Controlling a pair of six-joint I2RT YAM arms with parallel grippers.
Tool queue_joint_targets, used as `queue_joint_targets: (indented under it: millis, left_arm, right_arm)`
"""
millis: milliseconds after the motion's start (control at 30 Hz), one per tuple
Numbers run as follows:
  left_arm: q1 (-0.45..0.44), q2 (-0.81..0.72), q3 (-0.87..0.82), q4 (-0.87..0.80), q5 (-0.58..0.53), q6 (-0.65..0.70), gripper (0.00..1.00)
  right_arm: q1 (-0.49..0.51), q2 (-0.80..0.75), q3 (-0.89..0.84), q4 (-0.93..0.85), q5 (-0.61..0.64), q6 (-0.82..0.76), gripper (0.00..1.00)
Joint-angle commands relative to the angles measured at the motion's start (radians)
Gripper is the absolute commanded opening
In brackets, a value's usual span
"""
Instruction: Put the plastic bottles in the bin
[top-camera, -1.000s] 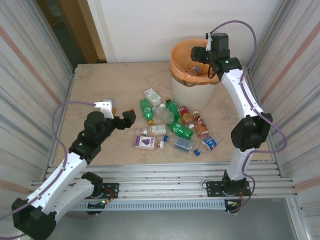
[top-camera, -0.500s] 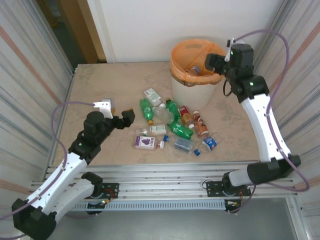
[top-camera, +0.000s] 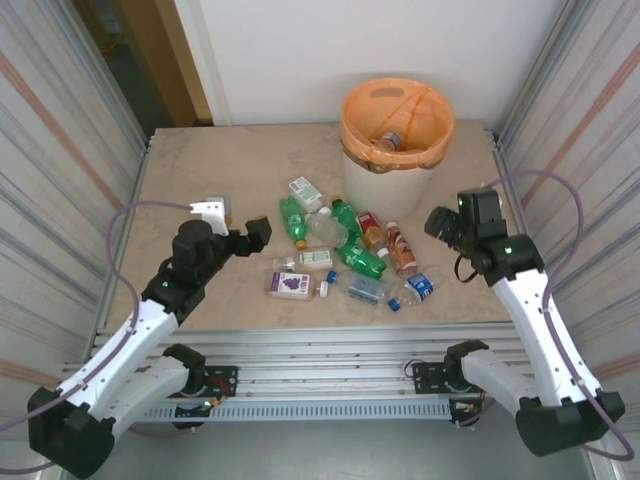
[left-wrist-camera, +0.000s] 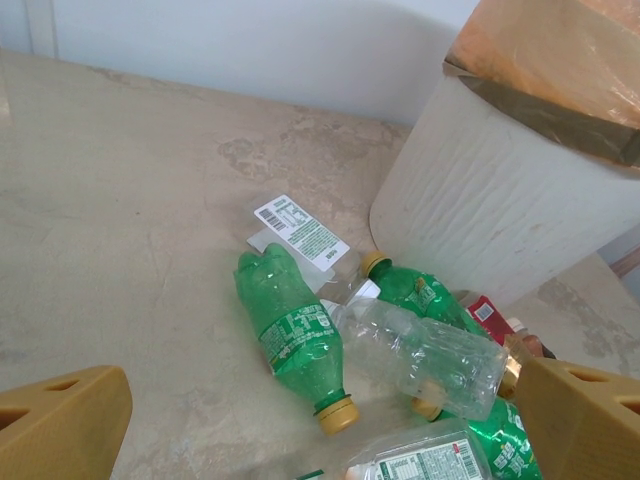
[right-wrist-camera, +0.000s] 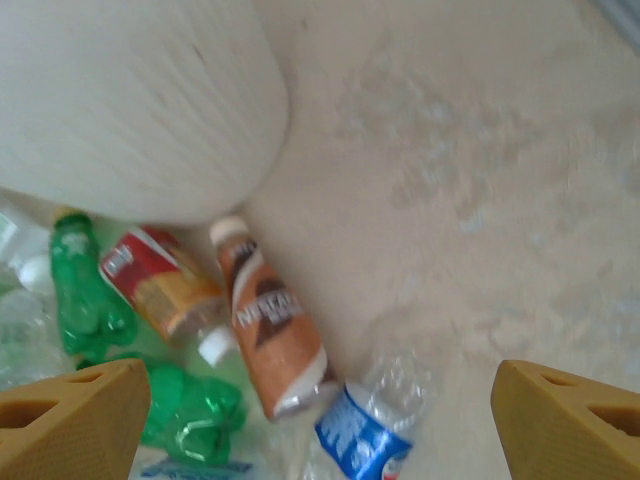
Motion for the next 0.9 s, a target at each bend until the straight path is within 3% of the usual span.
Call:
queue_joint_targets:
  millis: [0, 233, 400, 867]
  left_arm:
    - [0.008, 0.010, -0.011, 0.045, -0.005, -0.022, 0.99]
    - [0.007, 0.050, -0.014, 0.073, -0.003, -0.058, 0.99]
    - [0.010, 0.078, -0.002, 0.075, -0.008, -0.070, 0.99]
    - [0.020, 0.102, -0.004, 0.086, -0.003, -0.086, 0.99]
  right_arm:
    - [0.011, -0.060, -0.088, -0.090, -0.042, 0.152, 0.87]
    - [0.054, -0.152, -0.321, -0.038, -0.165, 0.327, 0.87]
    - [0.100, -0.169, -0.412, 0.000, -0.181, 0.404, 0.87]
    - [0.175, 0.048, -0.423, 0.138, -0.185, 0.416, 0.87]
